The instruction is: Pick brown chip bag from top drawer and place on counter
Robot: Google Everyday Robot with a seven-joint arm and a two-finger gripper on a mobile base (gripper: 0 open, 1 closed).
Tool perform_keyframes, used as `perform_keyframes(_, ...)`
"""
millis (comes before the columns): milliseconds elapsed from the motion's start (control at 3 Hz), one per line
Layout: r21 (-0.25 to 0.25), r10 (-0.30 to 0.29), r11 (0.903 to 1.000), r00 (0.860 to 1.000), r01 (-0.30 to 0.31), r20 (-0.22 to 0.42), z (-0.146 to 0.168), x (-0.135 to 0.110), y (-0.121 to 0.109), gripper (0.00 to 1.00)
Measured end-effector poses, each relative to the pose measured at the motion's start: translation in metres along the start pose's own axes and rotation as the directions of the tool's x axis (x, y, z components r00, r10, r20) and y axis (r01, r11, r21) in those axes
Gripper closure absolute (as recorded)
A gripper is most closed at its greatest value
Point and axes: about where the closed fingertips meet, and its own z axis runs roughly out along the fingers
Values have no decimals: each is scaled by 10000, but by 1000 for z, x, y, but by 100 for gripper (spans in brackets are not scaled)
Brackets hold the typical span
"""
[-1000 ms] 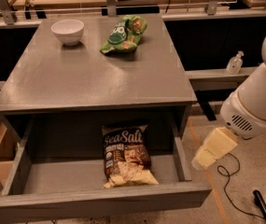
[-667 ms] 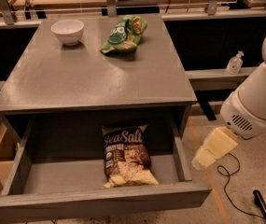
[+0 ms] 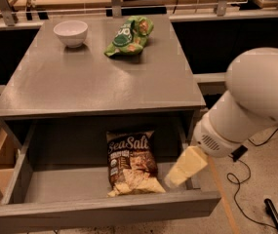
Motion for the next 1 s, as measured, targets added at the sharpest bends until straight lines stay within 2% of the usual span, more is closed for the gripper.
perform_keyframes(333,-428,91,9990,9998,-99,-192,24,-14,25,0)
perform_keyframes(667,-907,492,9944,9976,-534,-479,59,-28,30,0)
perform_keyframes(1000,-1357,1079,9844,9935,-1119,-370,86,-52,25,0)
